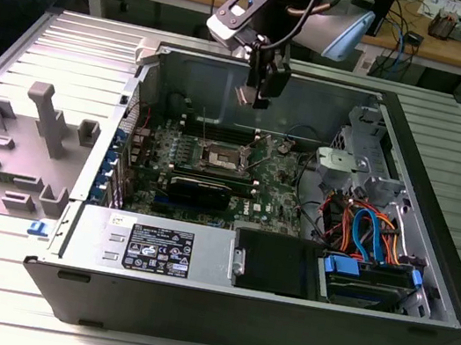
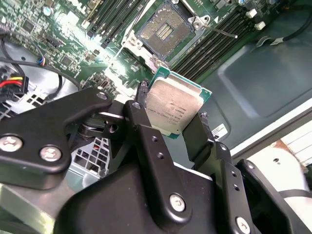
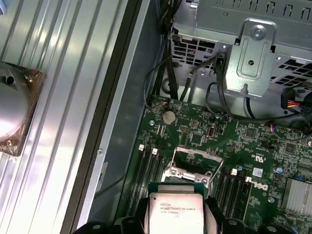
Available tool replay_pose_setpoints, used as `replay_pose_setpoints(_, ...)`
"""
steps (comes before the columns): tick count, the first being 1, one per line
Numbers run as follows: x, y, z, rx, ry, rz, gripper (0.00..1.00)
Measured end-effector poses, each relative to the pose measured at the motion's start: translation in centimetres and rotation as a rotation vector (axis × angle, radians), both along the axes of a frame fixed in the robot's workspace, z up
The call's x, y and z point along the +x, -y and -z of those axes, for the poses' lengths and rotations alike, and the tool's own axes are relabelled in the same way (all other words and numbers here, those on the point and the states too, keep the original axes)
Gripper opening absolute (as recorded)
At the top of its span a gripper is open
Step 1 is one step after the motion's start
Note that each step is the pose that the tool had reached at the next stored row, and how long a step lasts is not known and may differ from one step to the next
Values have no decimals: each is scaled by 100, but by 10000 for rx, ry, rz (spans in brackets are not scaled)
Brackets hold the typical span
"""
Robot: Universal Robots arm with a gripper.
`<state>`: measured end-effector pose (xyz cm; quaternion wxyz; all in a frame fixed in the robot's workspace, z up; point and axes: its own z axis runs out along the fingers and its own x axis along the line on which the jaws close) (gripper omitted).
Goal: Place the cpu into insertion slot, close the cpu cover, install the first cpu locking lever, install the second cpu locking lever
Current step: 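Place the cpu into insertion slot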
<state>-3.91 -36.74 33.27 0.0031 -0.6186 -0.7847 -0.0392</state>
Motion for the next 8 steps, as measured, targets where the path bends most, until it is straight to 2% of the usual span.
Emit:
replay_pose_setpoints(3, 0, 0, 28, -1, -28, 394, 54)
replay_pose_setpoints(8, 0, 0, 67, -11, -54, 777, 54)
